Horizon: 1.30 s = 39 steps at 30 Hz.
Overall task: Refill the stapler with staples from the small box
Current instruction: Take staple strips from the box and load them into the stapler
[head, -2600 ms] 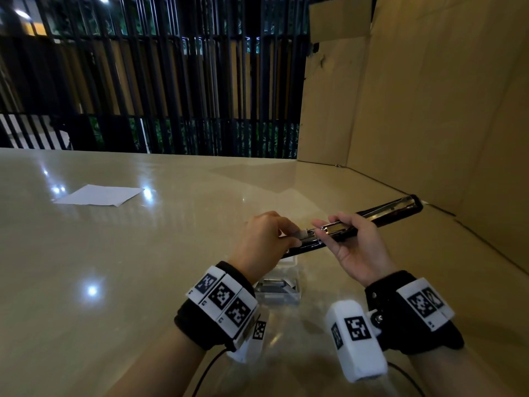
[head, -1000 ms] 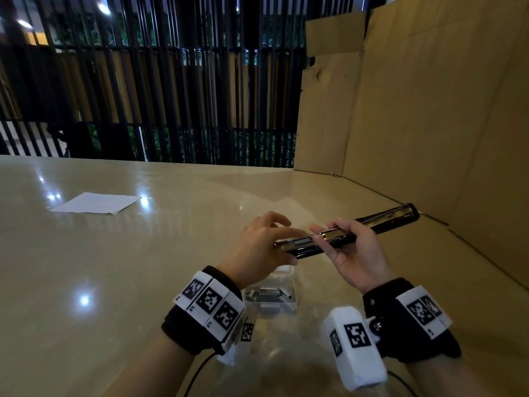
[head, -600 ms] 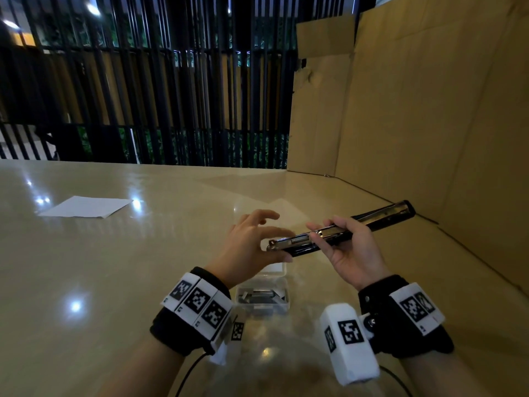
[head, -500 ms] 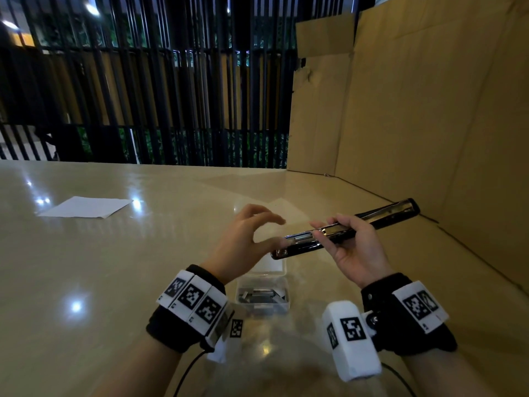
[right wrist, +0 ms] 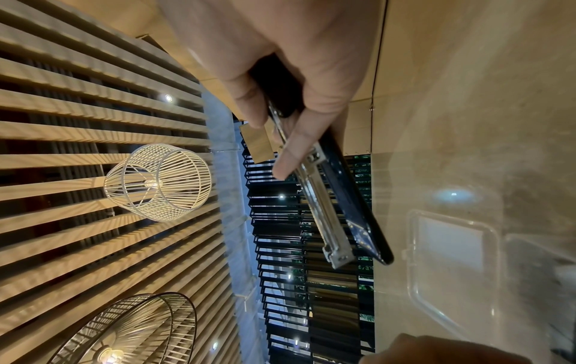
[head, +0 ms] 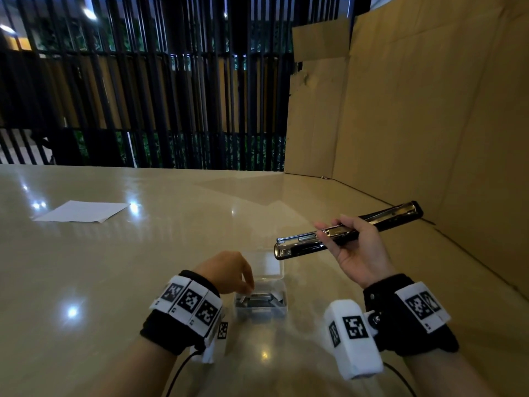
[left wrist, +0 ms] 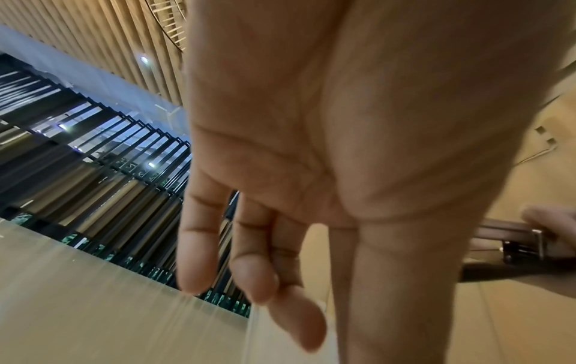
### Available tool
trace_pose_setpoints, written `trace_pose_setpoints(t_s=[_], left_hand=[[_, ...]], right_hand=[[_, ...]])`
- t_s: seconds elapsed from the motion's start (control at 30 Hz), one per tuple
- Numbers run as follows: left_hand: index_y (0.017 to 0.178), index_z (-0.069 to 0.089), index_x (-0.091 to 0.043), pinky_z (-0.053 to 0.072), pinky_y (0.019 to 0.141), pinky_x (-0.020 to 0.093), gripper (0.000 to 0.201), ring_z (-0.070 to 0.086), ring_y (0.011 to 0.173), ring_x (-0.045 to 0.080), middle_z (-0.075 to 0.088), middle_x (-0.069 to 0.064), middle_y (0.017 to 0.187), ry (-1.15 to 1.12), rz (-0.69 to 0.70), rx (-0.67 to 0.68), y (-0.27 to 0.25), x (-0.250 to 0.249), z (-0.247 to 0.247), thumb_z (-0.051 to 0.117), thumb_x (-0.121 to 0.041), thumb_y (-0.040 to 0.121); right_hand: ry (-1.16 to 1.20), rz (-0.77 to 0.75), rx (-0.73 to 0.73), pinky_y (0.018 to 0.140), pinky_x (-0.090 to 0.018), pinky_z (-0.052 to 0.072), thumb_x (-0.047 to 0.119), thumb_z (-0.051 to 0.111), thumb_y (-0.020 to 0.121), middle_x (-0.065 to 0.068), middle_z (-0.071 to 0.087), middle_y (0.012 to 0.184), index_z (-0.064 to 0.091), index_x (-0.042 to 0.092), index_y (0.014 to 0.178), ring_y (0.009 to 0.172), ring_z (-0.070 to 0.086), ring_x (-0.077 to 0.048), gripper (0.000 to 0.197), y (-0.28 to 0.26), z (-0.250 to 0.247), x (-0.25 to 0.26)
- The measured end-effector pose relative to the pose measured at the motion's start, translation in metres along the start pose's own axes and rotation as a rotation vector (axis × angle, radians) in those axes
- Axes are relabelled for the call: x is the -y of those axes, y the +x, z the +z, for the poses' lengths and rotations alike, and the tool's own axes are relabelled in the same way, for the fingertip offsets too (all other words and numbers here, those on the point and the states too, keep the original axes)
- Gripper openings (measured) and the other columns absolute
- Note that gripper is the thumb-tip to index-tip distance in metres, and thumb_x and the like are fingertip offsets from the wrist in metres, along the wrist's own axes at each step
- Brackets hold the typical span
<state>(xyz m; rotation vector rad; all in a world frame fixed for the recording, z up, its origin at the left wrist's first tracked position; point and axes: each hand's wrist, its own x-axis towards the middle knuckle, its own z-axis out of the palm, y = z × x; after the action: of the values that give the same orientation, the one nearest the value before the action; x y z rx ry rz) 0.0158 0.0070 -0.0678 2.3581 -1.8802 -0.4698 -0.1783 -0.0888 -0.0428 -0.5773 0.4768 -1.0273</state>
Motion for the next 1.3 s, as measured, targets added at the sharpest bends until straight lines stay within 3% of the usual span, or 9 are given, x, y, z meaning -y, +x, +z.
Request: trace_pose_setpoints(t_s=[0.13, 0.37, 0.6, 0.7, 0.83, 0.97, 1.17, 1.3], left_hand=[[0.105, 0.068, -0.016, 0.044, 0.09, 0.026, 0.024, 0.058, 0.102, 0.016, 0.066, 0.003, 0.113, 0.04, -0.058, 0.058, 0.003, 0.005, 0.003, 0.063, -0.022, 0.083], [0.111, 0.062, -0.006, 0.047, 0.095, 0.033, 0.035, 0.06, 0.106, 0.023, 0.065, 0.009, 0.115, 0.103, -0.126, 0.052, 0.007, 0.005, 0.009, 0.064, -0.025, 0.082], [0.113, 0.066, -0.016, 0.043, 0.093, 0.028, 0.031, 0.058, 0.111, 0.019, 0.064, 0.002, 0.12, 0.164, -0.115, 0.128, 0.008, 0.003, 0.011, 0.058, -0.029, 0.086], [0.112, 0.065, -0.013, 0.043, 0.092, 0.027, 0.033, 0.057, 0.111, 0.02, 0.064, 0.005, 0.12, 0.179, -0.122, 0.118, 0.011, 0.002, 0.009, 0.058, -0.031, 0.086], [0.109, 0.062, -0.002, 0.043, 0.099, 0.034, 0.043, 0.056, 0.111, 0.026, 0.063, 0.013, 0.117, 0.254, -0.137, 0.113, 0.019, -0.004, 0.015, 0.054, -0.038, 0.088], [0.113, 0.059, -0.005, 0.039, 0.102, 0.043, 0.044, 0.039, 0.124, 0.031, 0.049, 0.014, 0.128, 0.374, -0.147, 0.094, 0.025, -0.01, 0.018, 0.055, -0.04, 0.086], [0.111, 0.062, -0.007, 0.042, 0.096, 0.039, 0.037, 0.044, 0.117, 0.028, 0.057, 0.011, 0.122, 0.428, -0.104, 0.095, 0.023, -0.016, 0.012, 0.061, -0.03, 0.082], [0.103, 0.069, -0.008, 0.044, 0.079, 0.028, 0.031, 0.054, 0.086, 0.016, 0.068, 0.008, 0.108, 0.225, -0.066, 0.11, 0.025, -0.009, 0.003, 0.064, -0.028, 0.079]], right_hand=[[-0.004, 0.0, -0.005, 0.058, -0.032, 0.058, 0.004, 0.046, 0.093, -0.008, 0.051, 0.073, 0.049, 0.004, 0.074, 0.091, 0.062, -0.029, 0.019, 0.0, 0.0, 0.0], [-0.014, 0.015, -0.002, 0.058, -0.031, 0.058, 0.004, 0.046, 0.092, -0.011, 0.052, 0.079, 0.05, 0.003, 0.076, 0.089, 0.063, -0.029, 0.017, 0.0, 0.001, -0.001], [-0.014, 0.037, 0.027, 0.056, -0.03, 0.06, 0.005, 0.047, 0.092, -0.014, 0.053, 0.09, 0.05, 0.003, 0.079, 0.089, 0.064, -0.028, 0.013, 0.003, -0.002, -0.003], [-0.006, 0.044, 0.029, 0.055, -0.03, 0.06, 0.005, 0.047, 0.091, -0.017, 0.052, 0.1, 0.05, 0.003, 0.079, 0.09, 0.064, -0.029, 0.013, 0.004, -0.002, -0.003], [-0.004, 0.049, 0.036, 0.062, -0.033, 0.058, 0.005, 0.047, 0.092, -0.011, 0.062, 0.067, 0.05, 0.003, 0.077, 0.09, 0.063, -0.029, 0.015, 0.0, 0.001, -0.002], [0.002, 0.034, 0.034, 0.063, -0.034, 0.058, 0.004, 0.047, 0.092, -0.009, 0.054, 0.073, 0.05, 0.004, 0.075, 0.091, 0.063, -0.03, 0.017, -0.002, 0.003, -0.001], [0.013, 0.017, 0.046, 0.057, -0.031, 0.06, 0.004, 0.047, 0.092, -0.009, 0.051, 0.078, 0.049, 0.004, 0.077, 0.091, 0.063, -0.03, 0.015, -0.002, 0.003, 0.001], [0.024, 0.015, 0.048, 0.061, -0.032, 0.059, 0.003, 0.047, 0.092, -0.01, 0.052, 0.078, 0.05, 0.004, 0.076, 0.094, 0.062, -0.031, 0.016, -0.006, 0.004, 0.004]])
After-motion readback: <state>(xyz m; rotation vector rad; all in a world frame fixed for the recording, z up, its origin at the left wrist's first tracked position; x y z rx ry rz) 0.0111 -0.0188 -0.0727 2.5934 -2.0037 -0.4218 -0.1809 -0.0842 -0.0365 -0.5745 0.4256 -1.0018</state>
